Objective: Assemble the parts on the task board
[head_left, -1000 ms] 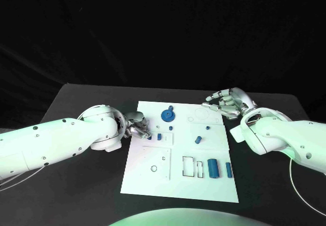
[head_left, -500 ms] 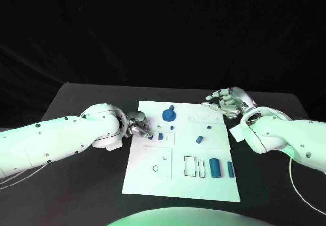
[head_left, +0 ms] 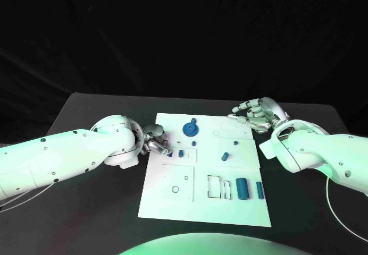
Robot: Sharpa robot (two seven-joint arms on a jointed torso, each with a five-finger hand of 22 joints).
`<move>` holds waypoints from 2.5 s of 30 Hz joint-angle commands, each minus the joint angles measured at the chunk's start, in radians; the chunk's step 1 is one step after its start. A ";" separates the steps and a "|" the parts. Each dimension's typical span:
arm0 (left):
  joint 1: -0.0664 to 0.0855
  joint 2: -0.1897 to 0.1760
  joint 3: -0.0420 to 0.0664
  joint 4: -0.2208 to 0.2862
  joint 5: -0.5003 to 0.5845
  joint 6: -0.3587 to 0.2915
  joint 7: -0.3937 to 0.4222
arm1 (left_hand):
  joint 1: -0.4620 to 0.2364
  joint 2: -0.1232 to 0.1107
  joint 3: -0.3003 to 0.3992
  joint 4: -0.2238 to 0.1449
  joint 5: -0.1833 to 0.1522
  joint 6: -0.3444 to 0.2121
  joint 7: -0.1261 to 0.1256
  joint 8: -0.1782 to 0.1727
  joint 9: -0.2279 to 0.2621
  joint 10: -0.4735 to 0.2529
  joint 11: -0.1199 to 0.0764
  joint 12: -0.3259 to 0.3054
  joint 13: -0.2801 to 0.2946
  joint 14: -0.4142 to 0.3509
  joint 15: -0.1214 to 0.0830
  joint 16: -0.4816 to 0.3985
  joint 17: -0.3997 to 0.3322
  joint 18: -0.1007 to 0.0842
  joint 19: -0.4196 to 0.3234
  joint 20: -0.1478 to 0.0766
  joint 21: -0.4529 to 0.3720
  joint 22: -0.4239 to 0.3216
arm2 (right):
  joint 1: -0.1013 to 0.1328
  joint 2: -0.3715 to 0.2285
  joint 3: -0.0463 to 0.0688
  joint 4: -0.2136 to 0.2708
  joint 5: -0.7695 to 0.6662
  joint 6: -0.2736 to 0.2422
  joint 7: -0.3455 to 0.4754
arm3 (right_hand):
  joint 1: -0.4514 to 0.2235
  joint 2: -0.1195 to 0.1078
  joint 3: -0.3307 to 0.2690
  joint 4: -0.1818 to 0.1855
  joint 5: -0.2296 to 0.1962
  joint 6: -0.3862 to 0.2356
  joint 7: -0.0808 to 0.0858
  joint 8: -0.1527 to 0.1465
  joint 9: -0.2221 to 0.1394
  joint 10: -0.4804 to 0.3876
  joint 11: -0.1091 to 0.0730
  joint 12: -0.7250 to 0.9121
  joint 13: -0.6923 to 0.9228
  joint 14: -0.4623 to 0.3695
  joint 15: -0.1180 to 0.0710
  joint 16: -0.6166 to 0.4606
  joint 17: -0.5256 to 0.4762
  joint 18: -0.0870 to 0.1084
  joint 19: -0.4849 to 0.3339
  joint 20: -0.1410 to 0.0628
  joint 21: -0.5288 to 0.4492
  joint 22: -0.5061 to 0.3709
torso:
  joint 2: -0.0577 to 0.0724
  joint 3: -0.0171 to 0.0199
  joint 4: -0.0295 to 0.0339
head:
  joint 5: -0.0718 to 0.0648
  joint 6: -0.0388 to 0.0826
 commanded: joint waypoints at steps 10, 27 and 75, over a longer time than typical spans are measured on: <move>-0.007 0.004 -0.006 -0.005 0.024 0.011 -0.009 | -0.028 -0.026 0.110 -0.135 -0.004 0.017 -0.026 -0.005 -0.004 0.021 -0.013 0.003 0.004 0.083 -0.014 0.005 0.178 -0.008 0.001 0.000 -0.002 0.006 | -0.001 0.001 0.000 -0.001 -0.002 0.011 0.009 | -0.005 0.004 -0.007 0.000 0.000 -0.009 -0.001 0.007 0.001 -0.008 -0.002 0.001 -0.001 0.065 -0.004 -0.007 0.077 0.019 0.014 -0.001 -0.005 0.180 | 0.000 -0.0007 -0.0003 | 0.000 0.000; -0.007 0.005 -0.006 -0.010 0.029 -0.004 -0.009 | -0.053 -0.044 0.012 -0.055 -0.014 0.044 -0.041 -0.026 -0.023 0.025 -0.024 0.004 0.011 0.083 -0.025 0.005 0.177 -0.008 0.002 -0.005 -0.007 0.003 | -0.001 0.001 0.000 0.000 -0.002 0.010 0.009 | -0.005 0.005 -0.008 0.000 0.000 -0.010 -0.001 0.008 0.001 -0.010 -0.002 -0.001 -0.003 0.065 -0.004 -0.007 0.077 0.019 0.014 -0.002 -0.006 0.180 | 0.000 -0.0009 0.0001 | -0.003 0.000; -0.007 0.006 -0.006 -0.022 0.036 -0.015 -0.014 | -0.079 -0.035 -0.363 0.132 -0.024 0.078 -0.034 -0.056 -0.043 0.026 -0.018 0.005 0.024 0.083 -0.020 0.005 0.178 -0.008 0.006 -0.006 -0.014 0.004 | -0.001 0.000 0.000 0.000 -0.001 0.007 0.010 | -0.008 0.007 -0.010 0.001 0.000 -0.011 -0.001 0.010 0.001 -0.009 -0.002 -0.001 -0.003 0.065 -0.004 -0.008 0.076 0.020 0.014 -0.002 -0.007 0.180 | 0.000 -0.0007 0.0001 | -0.005 0.001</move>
